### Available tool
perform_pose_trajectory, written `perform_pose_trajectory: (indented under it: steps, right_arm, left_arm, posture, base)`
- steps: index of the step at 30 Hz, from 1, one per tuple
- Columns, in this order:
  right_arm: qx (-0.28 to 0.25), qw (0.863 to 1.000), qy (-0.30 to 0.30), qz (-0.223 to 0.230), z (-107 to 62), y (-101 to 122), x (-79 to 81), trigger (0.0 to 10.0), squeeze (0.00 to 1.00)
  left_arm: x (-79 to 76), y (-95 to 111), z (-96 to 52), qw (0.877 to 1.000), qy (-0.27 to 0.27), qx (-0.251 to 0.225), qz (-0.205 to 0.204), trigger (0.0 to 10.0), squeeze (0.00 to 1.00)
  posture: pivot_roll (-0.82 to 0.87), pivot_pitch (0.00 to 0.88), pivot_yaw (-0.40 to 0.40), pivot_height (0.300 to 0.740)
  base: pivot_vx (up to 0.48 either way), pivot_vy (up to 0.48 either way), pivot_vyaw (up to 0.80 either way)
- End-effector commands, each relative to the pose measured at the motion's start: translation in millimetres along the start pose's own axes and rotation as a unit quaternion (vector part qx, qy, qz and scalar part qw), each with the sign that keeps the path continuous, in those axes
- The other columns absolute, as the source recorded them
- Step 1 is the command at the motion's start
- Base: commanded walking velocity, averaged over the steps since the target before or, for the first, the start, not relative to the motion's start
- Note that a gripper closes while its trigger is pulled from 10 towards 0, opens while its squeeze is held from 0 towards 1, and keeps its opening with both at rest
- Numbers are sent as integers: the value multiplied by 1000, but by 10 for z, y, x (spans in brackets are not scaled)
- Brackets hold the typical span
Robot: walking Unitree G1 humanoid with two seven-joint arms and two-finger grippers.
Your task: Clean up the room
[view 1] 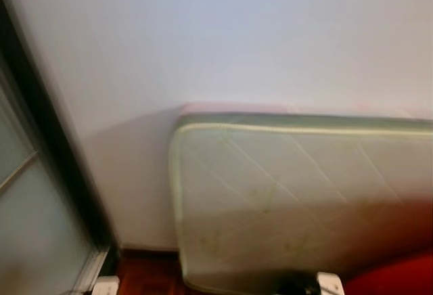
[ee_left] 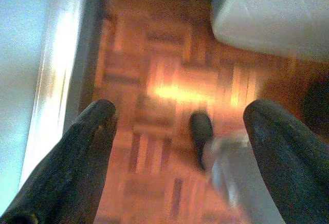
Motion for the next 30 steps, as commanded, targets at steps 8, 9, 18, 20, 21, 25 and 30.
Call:
perform_pose_trajectory:
  steps: [8,9,18,20,21,25,30]
  right_arm:
    - [-25,1000,0,-1,7,182,9,10000,0]
    - [-26,1000,0,-1,7,181,9,10000,0]
    - [-21,1000,-1,-2,7,167,7,10000,0]
    - [-20,1000,-1,-5,8,164,8,10000,0]
    - [-19,1000,-1,-5,8,163,8,10000,0]
    - [-18,1000,1,-7,8,164,11,10000,0]
    - [-18,1000,1,-6,9,173,12,10000,0]
  left_arm:
    - [39,-259,-51,999,8,41,-5,10000,0]
    - [39,-258,-51,999,8,41,-5,10000,0]
    - [40,-265,-53,999,8,41,-8,10000,0]
    - [41,-265,-54,999,8,40,-10,10000,0]
    - [40,-266,-54,999,8,39,-11,10000,0]
    - [45,-256,-52,999,9,39,0,10000,0]
    - [52,-246,-50,999,13,37,-4,10000,0]
  posture:
    - [81,0,-38,740]
    - [81,0,-38,740]
    - [80,0,-38,740]
    - [80,0,-38,740]
    - [80,0,-38,740]
    - [80,0,-38,740]
    - [78,0,-39,740]
  base:
    - [-195,0,0]
    - [0,0,0]
    - [0,0,-170]
    - [0,0,-750]
    - [0,0,-750]
    - [0,0,-750]
    - [0,-167,-750]
Point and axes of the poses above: a point about 5 cm out from each wrist's last joint towards the gripper, its own z axis pointing out of the wrist towards the gripper, its own y axis along the axis of the wrist's last joint, x = y × z, the point moved 3 cm from there along z, pointing out of the wrist towards the gripper, and after that the axes turned 7 degrees about -z, right-handed, at the moved point
